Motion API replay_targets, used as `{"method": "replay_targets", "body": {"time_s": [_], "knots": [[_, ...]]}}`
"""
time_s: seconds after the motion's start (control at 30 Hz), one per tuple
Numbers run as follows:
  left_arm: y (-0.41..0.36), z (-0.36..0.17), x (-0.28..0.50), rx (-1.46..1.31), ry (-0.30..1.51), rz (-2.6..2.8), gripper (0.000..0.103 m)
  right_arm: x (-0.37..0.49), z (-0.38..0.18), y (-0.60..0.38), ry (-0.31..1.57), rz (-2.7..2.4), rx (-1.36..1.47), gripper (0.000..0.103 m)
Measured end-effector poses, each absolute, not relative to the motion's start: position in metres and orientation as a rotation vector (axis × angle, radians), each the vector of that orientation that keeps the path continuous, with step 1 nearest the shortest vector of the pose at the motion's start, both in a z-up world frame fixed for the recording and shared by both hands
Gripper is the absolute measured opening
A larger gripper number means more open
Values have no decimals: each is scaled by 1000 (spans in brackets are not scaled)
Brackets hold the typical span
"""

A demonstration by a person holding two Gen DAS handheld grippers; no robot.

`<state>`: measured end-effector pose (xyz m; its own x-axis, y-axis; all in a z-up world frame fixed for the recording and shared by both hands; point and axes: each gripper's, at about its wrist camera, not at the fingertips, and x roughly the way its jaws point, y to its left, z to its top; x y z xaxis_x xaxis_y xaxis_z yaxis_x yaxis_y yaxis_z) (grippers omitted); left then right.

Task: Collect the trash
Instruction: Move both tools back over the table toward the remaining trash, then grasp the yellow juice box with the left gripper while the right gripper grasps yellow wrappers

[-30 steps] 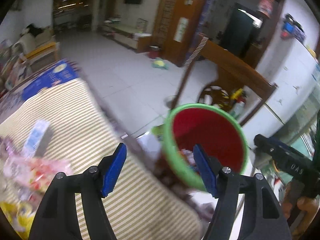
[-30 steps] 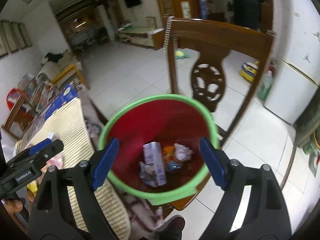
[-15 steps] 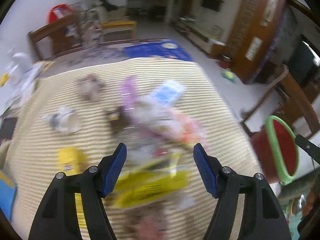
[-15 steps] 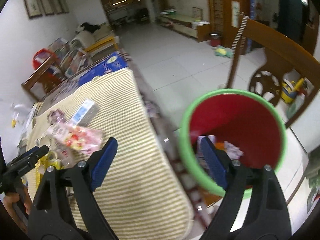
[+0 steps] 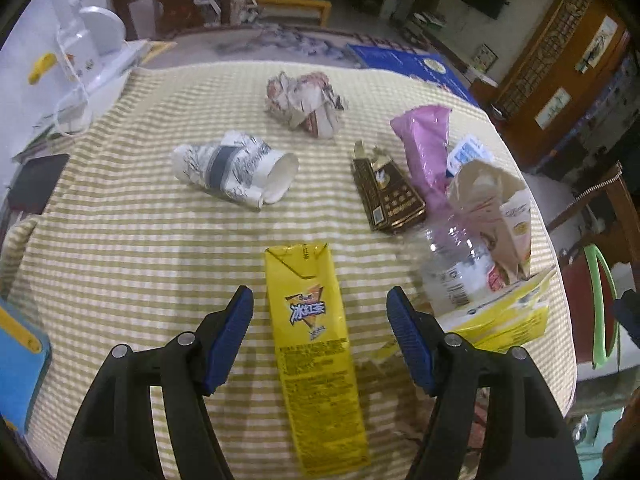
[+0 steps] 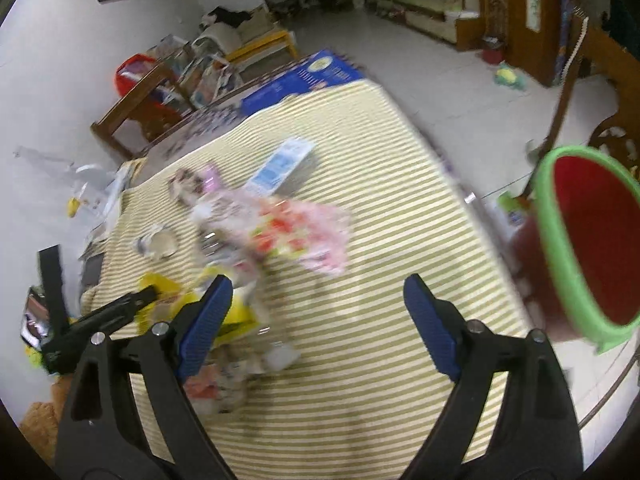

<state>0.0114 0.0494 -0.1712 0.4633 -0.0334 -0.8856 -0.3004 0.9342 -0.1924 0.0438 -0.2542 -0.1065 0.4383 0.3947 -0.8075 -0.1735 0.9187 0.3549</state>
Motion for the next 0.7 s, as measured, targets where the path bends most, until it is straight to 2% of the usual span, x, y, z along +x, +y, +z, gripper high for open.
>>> {"method": "replay_targets", "body": {"time_s": [0.33, 0.7], "knots": [[57, -198, 18, -392, 1167, 18, 66, 28, -148, -211, 1254, 367, 491, 88], [63, -205, 8, -412, 1177, -69, 66, 39, -179, -164, 1357, 319, 561, 89]]}}
